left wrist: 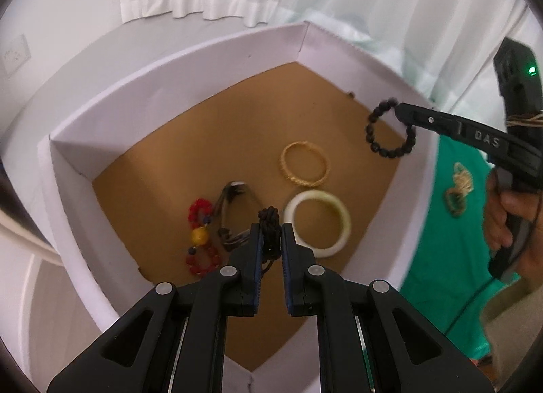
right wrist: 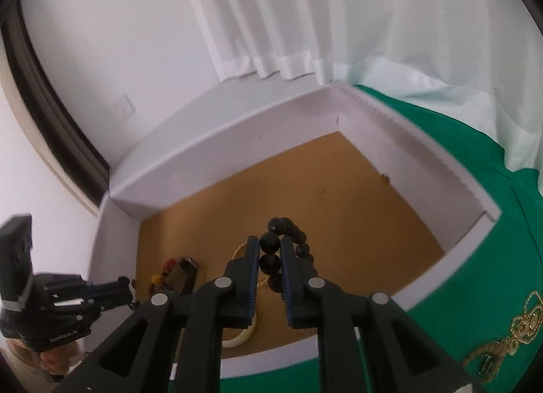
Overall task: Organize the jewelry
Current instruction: 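Carry the dark strand into the white box while the right tool carries the black bracelet there, then open both tools in the box and withdraw them over the table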
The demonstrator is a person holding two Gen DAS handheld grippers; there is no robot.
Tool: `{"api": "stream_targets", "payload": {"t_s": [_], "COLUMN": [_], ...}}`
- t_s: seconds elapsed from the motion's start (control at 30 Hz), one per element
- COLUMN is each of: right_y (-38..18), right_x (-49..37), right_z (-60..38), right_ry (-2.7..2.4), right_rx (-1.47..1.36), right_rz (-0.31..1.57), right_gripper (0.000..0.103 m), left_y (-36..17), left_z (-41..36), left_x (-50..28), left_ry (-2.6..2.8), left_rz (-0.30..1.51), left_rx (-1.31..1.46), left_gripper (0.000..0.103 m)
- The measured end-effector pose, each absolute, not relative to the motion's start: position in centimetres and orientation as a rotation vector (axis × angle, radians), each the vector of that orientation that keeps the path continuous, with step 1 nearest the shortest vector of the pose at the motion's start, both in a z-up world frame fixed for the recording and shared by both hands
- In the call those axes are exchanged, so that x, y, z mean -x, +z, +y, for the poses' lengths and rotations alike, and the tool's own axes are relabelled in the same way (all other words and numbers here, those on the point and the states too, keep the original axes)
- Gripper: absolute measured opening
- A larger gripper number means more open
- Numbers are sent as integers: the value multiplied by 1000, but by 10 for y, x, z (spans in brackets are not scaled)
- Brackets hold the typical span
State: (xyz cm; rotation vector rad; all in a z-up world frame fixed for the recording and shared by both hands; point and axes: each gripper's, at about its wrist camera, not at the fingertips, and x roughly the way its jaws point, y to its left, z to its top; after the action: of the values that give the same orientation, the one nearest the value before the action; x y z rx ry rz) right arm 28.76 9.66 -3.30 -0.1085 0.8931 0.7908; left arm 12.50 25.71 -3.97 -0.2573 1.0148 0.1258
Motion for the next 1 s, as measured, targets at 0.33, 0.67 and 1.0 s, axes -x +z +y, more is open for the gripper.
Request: {"api": "stream_targets", "payload": {"t_s": [0.33, 0.67, 1.0], "right_y": [-13, -72, -118], "right_x": [-222, -153, -141], "right_z": [53, -134, -309], "right_ry": [731, 278, -144], "right_rx": [135, 198, 34], "right_rz": [787, 779, 807], "right_gripper": [75, 79, 79], "left_y": [-13, -49, -114], "left_z": [214, 65, -17], "left_x": [-96, -79, -148], "left_ry": [150, -129, -234], "left_rz": [892, 867, 894], "left_rx": [198, 77, 2], "left_gripper": [88, 98, 98]}}
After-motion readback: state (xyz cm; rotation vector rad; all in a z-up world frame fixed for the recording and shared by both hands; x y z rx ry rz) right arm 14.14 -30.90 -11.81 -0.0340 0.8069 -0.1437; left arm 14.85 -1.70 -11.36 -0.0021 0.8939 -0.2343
